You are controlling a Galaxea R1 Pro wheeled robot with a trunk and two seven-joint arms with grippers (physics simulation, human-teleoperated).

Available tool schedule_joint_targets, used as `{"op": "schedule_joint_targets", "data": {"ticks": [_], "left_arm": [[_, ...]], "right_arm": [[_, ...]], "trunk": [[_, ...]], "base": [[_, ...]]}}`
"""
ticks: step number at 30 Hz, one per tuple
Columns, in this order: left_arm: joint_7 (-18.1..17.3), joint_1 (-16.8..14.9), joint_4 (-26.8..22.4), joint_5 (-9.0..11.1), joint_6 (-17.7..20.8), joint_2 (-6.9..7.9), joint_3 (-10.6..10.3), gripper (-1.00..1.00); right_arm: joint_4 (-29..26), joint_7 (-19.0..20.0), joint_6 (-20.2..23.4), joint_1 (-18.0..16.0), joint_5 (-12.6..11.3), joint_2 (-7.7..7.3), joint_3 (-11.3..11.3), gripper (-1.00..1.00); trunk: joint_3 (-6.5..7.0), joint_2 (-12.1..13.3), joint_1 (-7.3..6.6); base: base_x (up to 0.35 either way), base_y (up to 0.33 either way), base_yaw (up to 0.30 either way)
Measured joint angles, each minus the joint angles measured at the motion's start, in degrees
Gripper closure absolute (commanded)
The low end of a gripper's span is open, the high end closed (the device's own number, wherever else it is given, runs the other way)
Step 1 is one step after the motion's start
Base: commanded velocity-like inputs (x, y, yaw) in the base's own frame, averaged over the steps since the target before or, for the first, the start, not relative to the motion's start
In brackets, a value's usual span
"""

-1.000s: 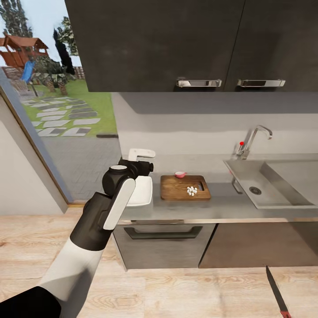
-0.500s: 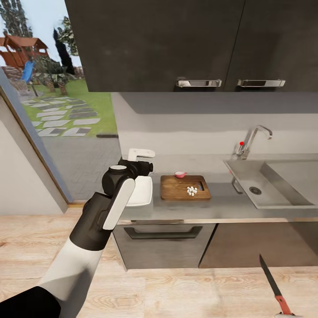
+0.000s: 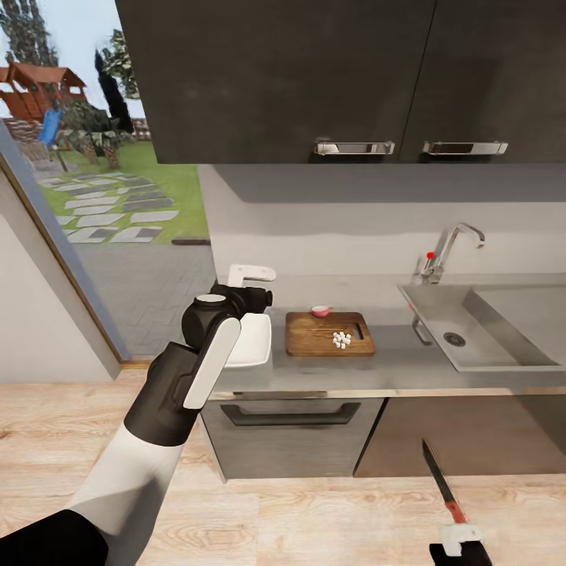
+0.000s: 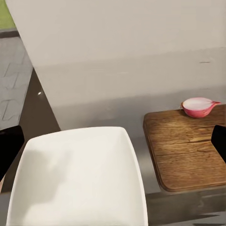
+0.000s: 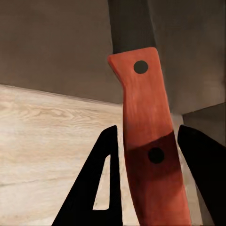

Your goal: In the kitchen, take the Vidalia onion out of the sink, dice it on the chopping board with the paring knife, put the diced onion into the bowl on the countertop, then place both the paring knife and the chopping board into the sink.

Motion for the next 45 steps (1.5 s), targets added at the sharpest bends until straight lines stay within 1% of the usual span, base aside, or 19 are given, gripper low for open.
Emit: {"op": "schedule_joint_targets", "data": {"ticks": [2, 5, 6, 7, 9, 10, 11, 12, 15, 22, 25, 26, 27, 28, 30, 31, 33, 37, 45], "left_arm": [[0.0, 0.0, 0.1, 0.0, 0.0, 0.0, 0.0, -1.0], [0.0, 0.0, 0.1, 0.0, 0.0, 0.0, 0.0, -1.0], [0.0, 0.0, 0.1, 0.0, 0.0, 0.0, 0.0, -1.0], [0.0, 0.0, 0.1, 0.0, 0.0, 0.0, 0.0, -1.0], [0.0, 0.0, 0.1, 0.0, 0.0, 0.0, 0.0, -1.0], [0.0, 0.0, 0.1, 0.0, 0.0, 0.0, 0.0, -1.0], [0.0, 0.0, 0.1, 0.0, 0.0, 0.0, 0.0, -1.0], [0.0, 0.0, 0.1, 0.0, -0.1, 0.0, 0.0, -1.0], [0.0, 0.0, 0.1, 0.0, -0.1, 0.06, 0.0, -1.0], [0.0, 0.0, 0.1, 0.0, -0.1, 0.09, 0.0, -1.0], [0.0, 0.0, 0.1, 0.0, -0.1, 0.09, 0.0, -1.0], [0.0, 0.0, 0.1, 0.0, -0.1, 0.09, 0.0, -1.0], [0.0, 0.0, 0.1, 0.0, -0.1, 0.09, 0.0, -1.0], [0.0, 0.0, 0.2, 0.0, -0.1, 0.09, 0.0, -1.0], [0.0, 0.0, 0.2, 0.0, -0.1, 0.09, 0.0, -1.0], [0.0, 0.0, 0.2, 0.0, -0.1, 0.09, -0.1, -1.0], [0.0, 0.0, 0.2, 0.0, -0.1, 0.09, -0.1, -1.0], [0.0, 0.0, 0.2, 0.0, -0.1, 0.09, -0.1, -1.0], [0.0, 0.0, 0.1, 0.0, -0.1, 0.12, -0.1, -1.0]], "right_arm": [[0.6, -0.1, -1.8, 0.1, 0.0, 1.6, 0.4, 1.0], [0.7, -0.6, -2.2, 0.3, 0.0, 3.8, 0.5, 1.0], [0.7, -2.1, -2.2, 0.3, 0.0, 4.96, 0.6, 1.0], [0.7, -2.2, -2.3, 0.3, 0.0, 5.04, 0.5, 1.0], [0.5, -0.9, -2.5, 0.3, 0.0, 4.91, 0.5, 1.0], [0.4, 0.7, -2.6, 0.4, 0.0, 4.78, 0.5, 1.0], [0.3, 3.0, -2.8, 0.4, 0.0, 4.58, 0.5, 1.0], [0.1, 6.9, -3.2, 0.5, 0.0, 4.27, 0.5, 1.0], [-1.4, 14.5, -3.8, 0.8, 0.0, 3.54, 0.3, 1.0], [-4.4, 21.5, -3.6, 3.9, 0.0, 3.38, -0.2, 1.0], [-5.9, 24.3, -3.2, 5.3, 0.0, 3.42, -1.6, 1.0], [-6.5, 25.6, -2.9, 5.6, 0.1, 3.42, -2.5, 1.0], [-7.1, 27.7, -2.3, 5.9, 0.4, 3.42, -4.7, 1.0], [-7.2, 28.4, -2.0, 6.0, 0.4, 3.42, -5.7, 1.0], [-7.5, 30.2, -1.3, 6.1, 0.6, 3.42, -9.2, 1.0], [-7.6, 30.7, -1.1, 6.2, 0.6, 3.41, -10.4, 1.0], [-7.4, 31.2, -1.0, 6.2, 0.6, 3.43, -11.7, 1.0], [-7.0, 31.7, -0.9, 6.2, 0.6, 3.51, -12.5, 1.0], [-6.9, 32.0, -1.3, 6.2, 0.6, 3.28, -12.6, 1.0]], "trunk": [[0.0, 0.0, 0.0], [0.0, 0.0, 0.0], [0.0, 0.0, 0.0], [0.0, 0.0, 0.0], [0.0, 0.0, 0.0], [0.0, 0.0, 0.0], [0.0, 0.0, 0.0], [0.0, 0.0, 0.0], [0.0, 0.0, 0.0], [0.0, 0.0, 0.0], [0.0, 0.0, 0.0], [0.0, 0.0, 0.0], [0.0, 0.0, 0.0], [0.0, 0.0, 0.0], [0.0, 0.0, 0.0], [0.0, 0.0, 0.0], [0.0, 0.0, 0.0], [0.0, 0.0, 0.0], [0.0, 0.0, 0.0]], "base": [[0.0, 0.0, 0.0], [0.0, 0.0, 0.0], [0.0, 0.0, 0.0], [0.0, 0.0, 0.0], [0.0, 0.0, 0.0], [0.0, 0.0, 0.0], [0.0, 0.0, 0.0], [0.0, 0.0, 0.0], [0.0, 0.0, 0.0], [0.0, 0.0, 0.0], [0.0, 0.0, 0.0], [0.0, 0.0, 0.0], [0.0, 0.0, 0.0], [0.0, 0.0, 0.0], [0.0, 0.0, 0.0], [0.0, 0.0, 0.0], [0.0, 0.0, 0.0], [0.0, 0.0, 0.0], [0.0, 0.0, 0.0]]}}
